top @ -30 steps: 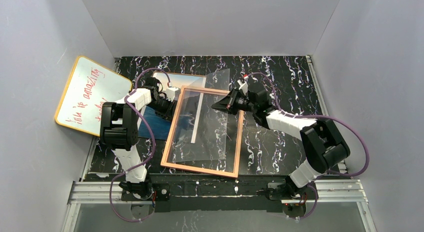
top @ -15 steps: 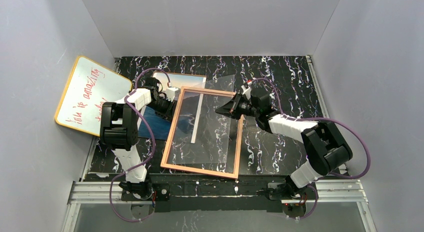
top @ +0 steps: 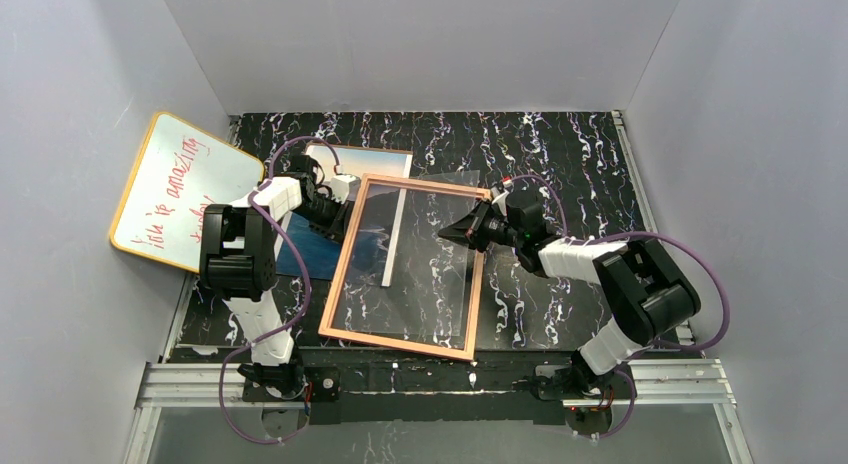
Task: Put the photo into the frame
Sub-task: Place the photo frame item in the photo frame.
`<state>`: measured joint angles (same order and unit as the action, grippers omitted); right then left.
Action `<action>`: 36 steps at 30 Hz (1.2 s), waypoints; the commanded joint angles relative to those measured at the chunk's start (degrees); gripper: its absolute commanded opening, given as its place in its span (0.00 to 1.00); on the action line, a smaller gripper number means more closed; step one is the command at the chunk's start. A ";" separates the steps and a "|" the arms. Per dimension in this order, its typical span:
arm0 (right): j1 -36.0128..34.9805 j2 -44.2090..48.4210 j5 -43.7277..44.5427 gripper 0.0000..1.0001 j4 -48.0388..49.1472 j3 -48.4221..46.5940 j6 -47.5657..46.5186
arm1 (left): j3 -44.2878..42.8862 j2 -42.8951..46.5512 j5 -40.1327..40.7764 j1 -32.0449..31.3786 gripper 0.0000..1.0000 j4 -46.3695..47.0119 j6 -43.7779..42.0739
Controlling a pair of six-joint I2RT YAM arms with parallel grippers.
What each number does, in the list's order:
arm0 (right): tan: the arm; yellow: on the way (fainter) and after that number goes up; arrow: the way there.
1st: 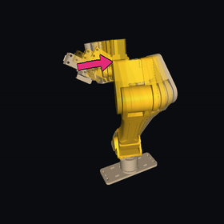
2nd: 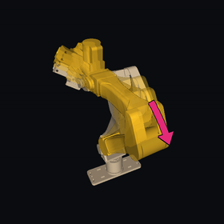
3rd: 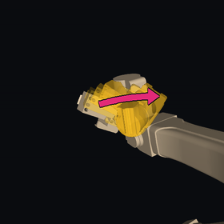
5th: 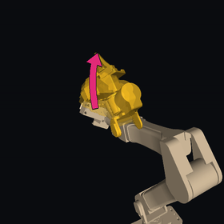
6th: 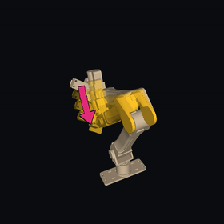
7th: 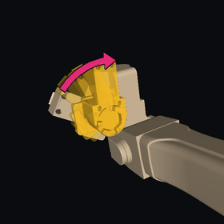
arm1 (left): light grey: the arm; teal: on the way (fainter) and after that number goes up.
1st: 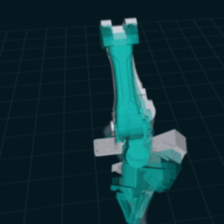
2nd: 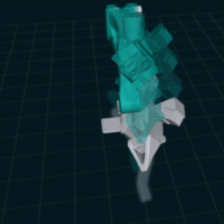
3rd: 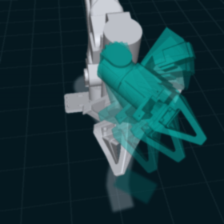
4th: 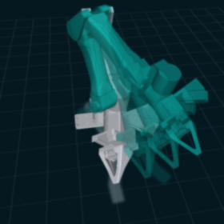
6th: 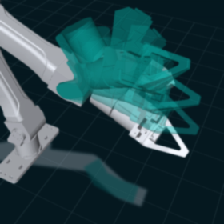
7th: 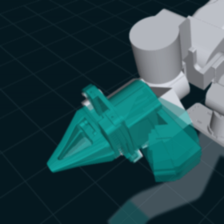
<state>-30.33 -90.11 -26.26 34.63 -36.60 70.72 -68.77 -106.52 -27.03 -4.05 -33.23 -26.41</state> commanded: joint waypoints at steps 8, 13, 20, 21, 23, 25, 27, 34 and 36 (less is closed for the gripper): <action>-0.61 -1.92 3.02 0.01 4.12 -0.35 4.14 | 4.20 -1.14 -1.04 -0.16 0.00 -3.18 -1.97; -0.56 -2.78 3.90 0.01 -0.66 -3.13 0.79 | 4.21 -1.20 -1.14 -0.16 0.00 -3.14 -1.91; -0.61 -5.64 3.52 0.03 -9.14 -7.00 -4.77 | 3.71 -1.06 0.05 -0.21 0.00 -2.36 -0.90; -0.61 -5.79 3.84 0.04 -9.75 -7.04 -5.13 | 3.79 -0.96 0.20 -0.10 0.00 -2.27 -0.78; -0.50 -6.02 4.26 0.05 -10.26 -6.79 -5.85 | 3.79 -0.86 0.32 -0.08 0.00 -2.08 -0.45; -0.38 -6.27 4.54 0.06 -9.65 -6.50 -6.40 | 3.78 -0.74 0.46 -0.08 0.00 -1.86 -0.27; -0.16 -6.32 4.12 0.06 -7.63 -6.16 -6.75 | 3.71 -0.67 0.55 0.01 0.00 -1.77 -0.15; -0.12 -4.40 2.99 0.12 -5.70 -6.49 -8.84 | 3.65 -0.94 0.62 0.01 0.00 -1.76 -0.22; -0.13 -4.55 2.79 0.16 -9.12 -7.97 -10.52 | 3.48 -1.16 0.50 0.01 0.00 -1.75 0.03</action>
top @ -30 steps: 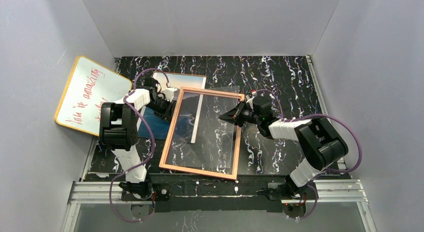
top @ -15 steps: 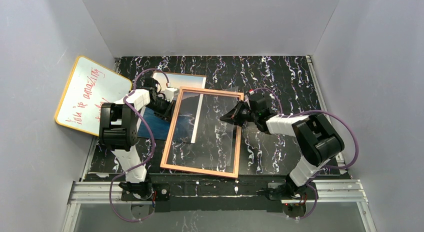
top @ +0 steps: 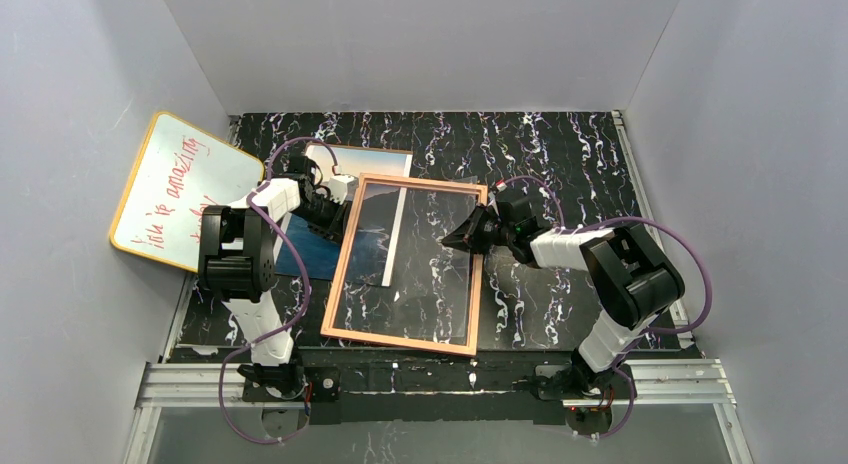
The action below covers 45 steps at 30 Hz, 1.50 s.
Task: Put the photo into the frame
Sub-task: Place the photo frame item in the photo frame.
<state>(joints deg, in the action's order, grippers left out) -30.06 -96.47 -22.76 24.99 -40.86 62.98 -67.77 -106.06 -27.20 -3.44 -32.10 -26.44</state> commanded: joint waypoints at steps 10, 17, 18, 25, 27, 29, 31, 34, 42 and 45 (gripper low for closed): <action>-0.37 -0.27 1.25 0.54 -14.63 -10.03 -10.65 | 2.60 -1.39 0.65 -0.60 0.00 -2.93 -0.18; -0.55 1.12 7.81 0.60 -24.79 -12.91 -15.34 | 2.42 -1.81 0.40 -0.60 0.00 -2.97 -0.13; -0.60 1.27 8.55 0.61 -26.76 -13.25 -15.80 | 2.44 -1.85 0.39 -0.60 0.00 -2.99 -0.15; -1.31 1.31 12.71 0.62 -32.19 -15.59 -17.75 | 2.46 -2.15 0.19 -0.60 0.00 -3.03 -0.11; -1.50 1.27 13.91 0.62 -33.78 -16.54 -18.49 | 2.49 -2.09 0.17 -0.60 0.00 -3.04 -0.19; -1.65 1.20 15.04 0.62 -35.54 -17.54 -19.20 | 2.53 -2.10 0.22 -0.60 0.00 -3.06 -0.26; -1.64 1.32 15.97 0.62 -36.62 -18.05 -19.66 | 2.54 -2.05 0.18 -0.60 0.00 -3.00 -0.25; -1.62 1.26 17.01 0.63 -38.15 -18.87 -20.31 | 2.58 -2.05 0.13 -0.60 0.00 -3.03 -0.20; -1.60 1.10 19.67 0.70 -41.71 -20.78 -22.31 | 2.30 -1.96 0.38 -0.60 0.00 -3.16 -0.33; -1.61 1.19 20.57 0.75 -42.81 -21.43 -23.09 | 2.29 -2.03 0.38 -0.60 0.00 -3.20 -0.37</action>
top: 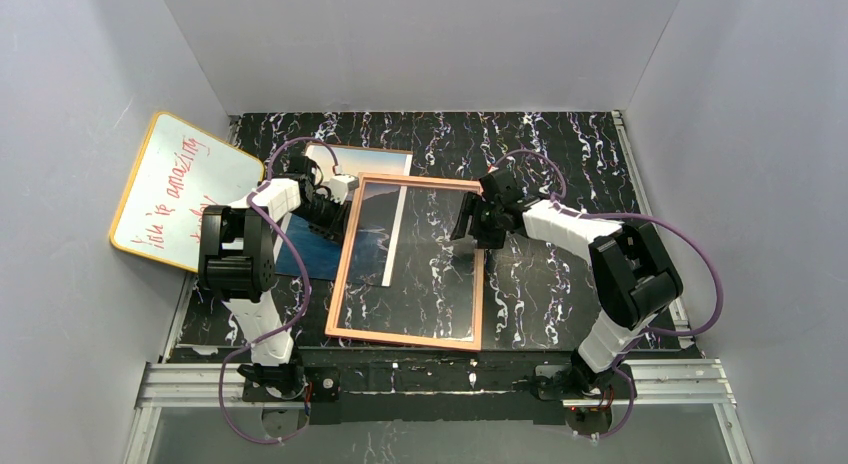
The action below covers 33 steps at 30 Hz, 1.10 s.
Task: Put the photo into the frame
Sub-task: Place the photo frame item in the photo frame.
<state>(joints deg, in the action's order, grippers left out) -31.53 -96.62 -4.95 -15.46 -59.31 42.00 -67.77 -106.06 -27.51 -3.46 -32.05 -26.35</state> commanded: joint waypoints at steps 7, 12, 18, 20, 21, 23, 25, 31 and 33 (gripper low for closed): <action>1.19 2.85 3.75 0.77 -3.12 -3.07 -2.70 | 2.28 -1.76 1.42 -0.58 0.00 -3.30 -0.80; 1.36 3.57 4.58 0.77 -3.99 -3.42 -3.68 | 2.01 -1.85 1.41 -0.57 0.00 -3.42 -0.94; 1.27 1.64 1.12 0.77 -1.65 -1.87 -2.19 | 2.11 -1.93 0.97 -0.56 0.00 -3.45 -0.74; 1.27 1.90 1.19 0.77 -1.24 -1.74 -1.99 | 2.22 -1.91 0.88 -0.58 0.00 -3.38 -0.88; 1.25 2.14 1.39 0.77 -1.26 -1.88 -2.05 | 2.23 -1.94 0.88 -0.58 0.00 -3.37 -0.85; 1.32 2.81 3.28 0.77 -2.47 -2.83 -2.62 | 2.35 -1.97 0.66 -0.58 0.00 -3.45 -0.96; 1.80 3.62 5.36 0.77 -4.01 -3.72 -3.53 | 2.44 -1.93 0.49 -0.58 0.00 -3.50 -0.99; 5.80 6.43 5.42 0.77 -2.91 0.00 -3.03 | 2.36 -1.31 0.15 -2.00 0.00 -2.94 -0.16; 7.31 6.89 2.77 0.77 -1.59 1.96 -2.29 | 1.90 -1.63 0.44 -3.12 0.00 -2.58 0.48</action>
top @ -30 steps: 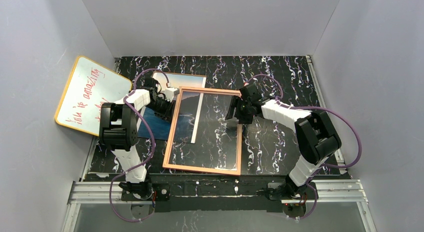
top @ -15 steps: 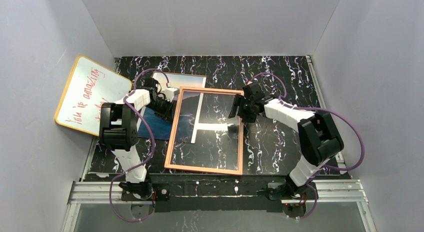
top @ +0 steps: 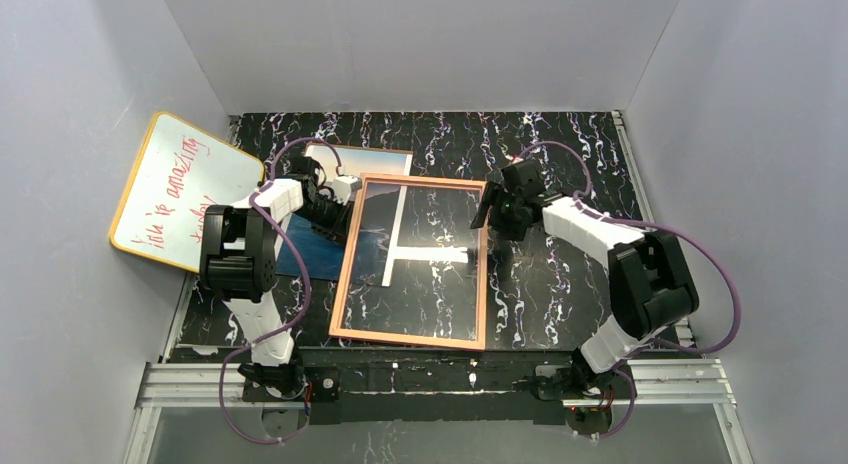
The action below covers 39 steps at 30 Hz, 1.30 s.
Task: Put the photo into the frame
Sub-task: Place the photo frame item in the photo frame, then move the photo frame to the center of the board.
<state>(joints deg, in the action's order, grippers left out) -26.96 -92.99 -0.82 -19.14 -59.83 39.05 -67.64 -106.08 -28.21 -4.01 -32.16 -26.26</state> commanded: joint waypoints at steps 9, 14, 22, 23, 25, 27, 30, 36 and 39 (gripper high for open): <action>10.78 5.26 -10.11 0.77 7.35 9.80 1.48 | -0.52 -3.10 2.63 -8.16 0.00 -1.02 3.33; 16.79 5.03 -13.09 0.77 7.77 11.15 0.49 | -2.93 -4.68 3.65 -12.16 0.00 -0.55 4.90; 27.52 4.92 -20.87 0.77 9.27 10.58 0.35 | -10.04 -10.23 5.06 -17.97 0.00 -0.36 7.35; 29.00 4.66 -22.04 0.77 9.75 10.65 0.67 | -11.01 -10.93 5.26 -18.57 0.00 -0.37 7.75; 31.23 4.12 -24.54 0.77 10.79 10.96 1.31 | -12.93 -12.33 5.61 -19.63 0.00 -0.36 8.33; 33.36 3.69 -26.27 0.77 12.29 11.43 2.06 | -14.61 -13.52 5.95 -20.52 0.00 -0.40 8.65; 35.68 2.28 -28.24 0.77 13.64 11.34 3.05 | -17.30 -15.84 6.61 -21.56 0.00 -0.51 8.98; 37.67 -1.21 -28.42 0.76 12.64 8.86 3.01 | -22.50 -19.45 7.54 -22.79 0.00 -1.47 9.47; 37.77 -1.64 -26.81 0.76 11.59 8.33 2.20 | -22.31 -19.18 7.69 -22.80 0.00 -1.59 9.23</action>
<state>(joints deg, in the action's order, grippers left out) 10.50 -94.11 -27.57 -6.96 -48.99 42.04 -90.83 -121.75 -24.03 -25.89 -33.80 -16.38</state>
